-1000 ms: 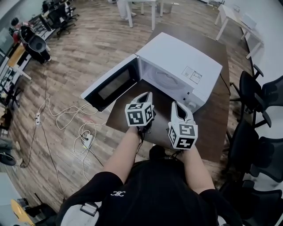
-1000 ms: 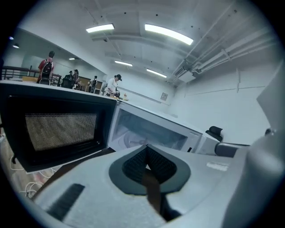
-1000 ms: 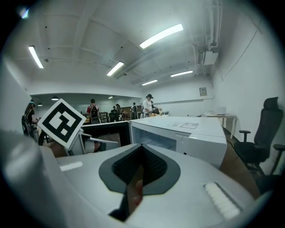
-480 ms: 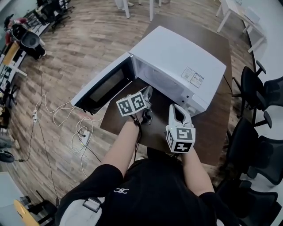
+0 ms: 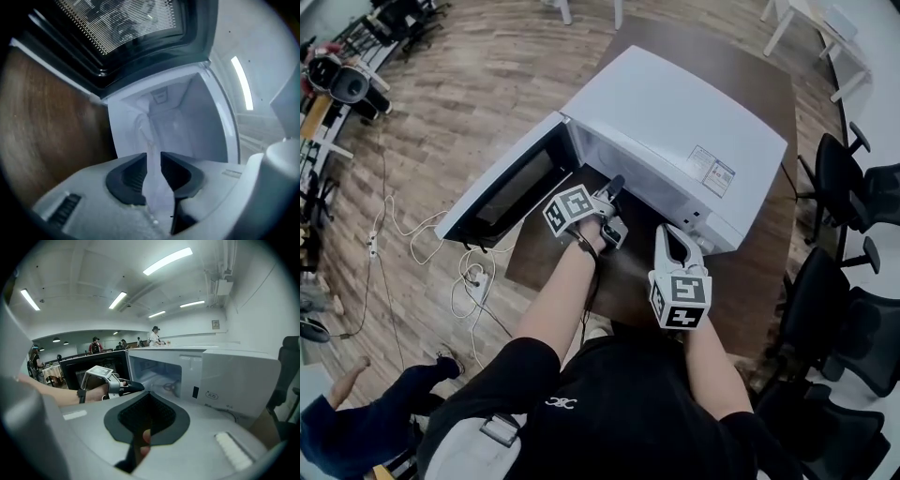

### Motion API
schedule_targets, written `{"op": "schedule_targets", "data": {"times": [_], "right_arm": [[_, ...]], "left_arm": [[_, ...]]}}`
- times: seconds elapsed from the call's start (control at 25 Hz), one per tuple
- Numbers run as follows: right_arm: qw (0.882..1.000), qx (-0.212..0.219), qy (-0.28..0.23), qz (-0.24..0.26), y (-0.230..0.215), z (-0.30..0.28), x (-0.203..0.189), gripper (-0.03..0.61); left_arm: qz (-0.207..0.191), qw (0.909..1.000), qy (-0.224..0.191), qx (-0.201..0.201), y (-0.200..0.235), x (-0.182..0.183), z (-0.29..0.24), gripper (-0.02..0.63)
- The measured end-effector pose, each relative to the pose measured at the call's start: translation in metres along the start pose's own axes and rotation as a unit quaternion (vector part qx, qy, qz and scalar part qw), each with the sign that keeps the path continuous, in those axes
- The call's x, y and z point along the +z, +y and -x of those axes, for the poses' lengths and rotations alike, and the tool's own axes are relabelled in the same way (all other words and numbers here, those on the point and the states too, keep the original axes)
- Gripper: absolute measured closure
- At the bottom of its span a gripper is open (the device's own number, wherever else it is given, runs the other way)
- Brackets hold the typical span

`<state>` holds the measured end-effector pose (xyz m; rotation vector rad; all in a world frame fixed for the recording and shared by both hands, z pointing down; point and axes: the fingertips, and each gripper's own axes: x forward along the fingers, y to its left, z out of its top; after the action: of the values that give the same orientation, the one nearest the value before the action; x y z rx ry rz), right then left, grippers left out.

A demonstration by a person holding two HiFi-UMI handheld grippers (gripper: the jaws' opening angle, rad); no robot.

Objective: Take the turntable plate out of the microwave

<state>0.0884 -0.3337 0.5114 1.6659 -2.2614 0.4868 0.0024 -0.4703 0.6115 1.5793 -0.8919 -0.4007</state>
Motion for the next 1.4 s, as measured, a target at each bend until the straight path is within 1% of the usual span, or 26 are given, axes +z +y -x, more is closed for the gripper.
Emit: {"op": "schedule_targets", "data": {"times": [0.16, 0.24, 0.36, 0.52, 0.64, 0.8, 1.0, 1.12, 1.28, 1.4], "right_arm": [[1.0, 0.005, 0.007, 0.0, 0.0, -0.006, -0.005, 0.573], [1.0, 0.007, 0.009, 0.002, 0.001, -0.008, -0.006, 0.572], [1.0, 0.008, 0.012, 0.003, 0.001, -0.01, -0.007, 0.572], [1.0, 0.006, 0.015, 0.002, -0.003, -0.012, -0.01, 0.574], [1.0, 0.004, 0.017, 0.002, -0.005, -0.012, -0.011, 0.573], [1.0, 0.006, 0.019, 0.002, -0.004, -0.013, -0.012, 0.573], [1.0, 0.009, 0.021, 0.005, -0.002, -0.014, -0.013, 0.573], [1.0, 0.009, 0.022, 0.007, -0.003, -0.015, -0.013, 0.573], [1.0, 0.009, 0.026, 0.009, -0.005, -0.016, -0.014, 0.573], [0.999, 0.014, 0.029, 0.011, -0.004, -0.017, -0.015, 0.573]], "left_arm": [[0.064, 0.9979, -0.002, -0.007, 0.014, 0.0, -0.012, 0.508], [0.083, 0.9965, -0.002, -0.007, 0.019, 0.0, -0.016, 0.502], [0.099, 0.9951, 0.005, -0.008, 0.025, -0.002, -0.02, 0.495], [0.11, 0.9937, 0.019, -0.009, 0.026, -0.005, -0.025, 0.489], [0.117, 0.9929, 0.019, -0.014, 0.025, -0.004, -0.028, 0.485], [0.116, 0.9929, 0.021, -0.013, 0.025, -0.002, -0.029, 0.485], [0.128, 0.9912, 0.027, -0.023, 0.022, -0.002, -0.033, 0.495], [0.126, 0.9912, 0.031, -0.029, 0.022, -0.005, -0.035, 0.509], [0.147, 0.9876, 0.023, -0.051, 0.023, -0.003, -0.033, 0.512], [0.137, 0.9886, 0.009, -0.06, 0.021, 0.002, -0.034, 0.511]]}}
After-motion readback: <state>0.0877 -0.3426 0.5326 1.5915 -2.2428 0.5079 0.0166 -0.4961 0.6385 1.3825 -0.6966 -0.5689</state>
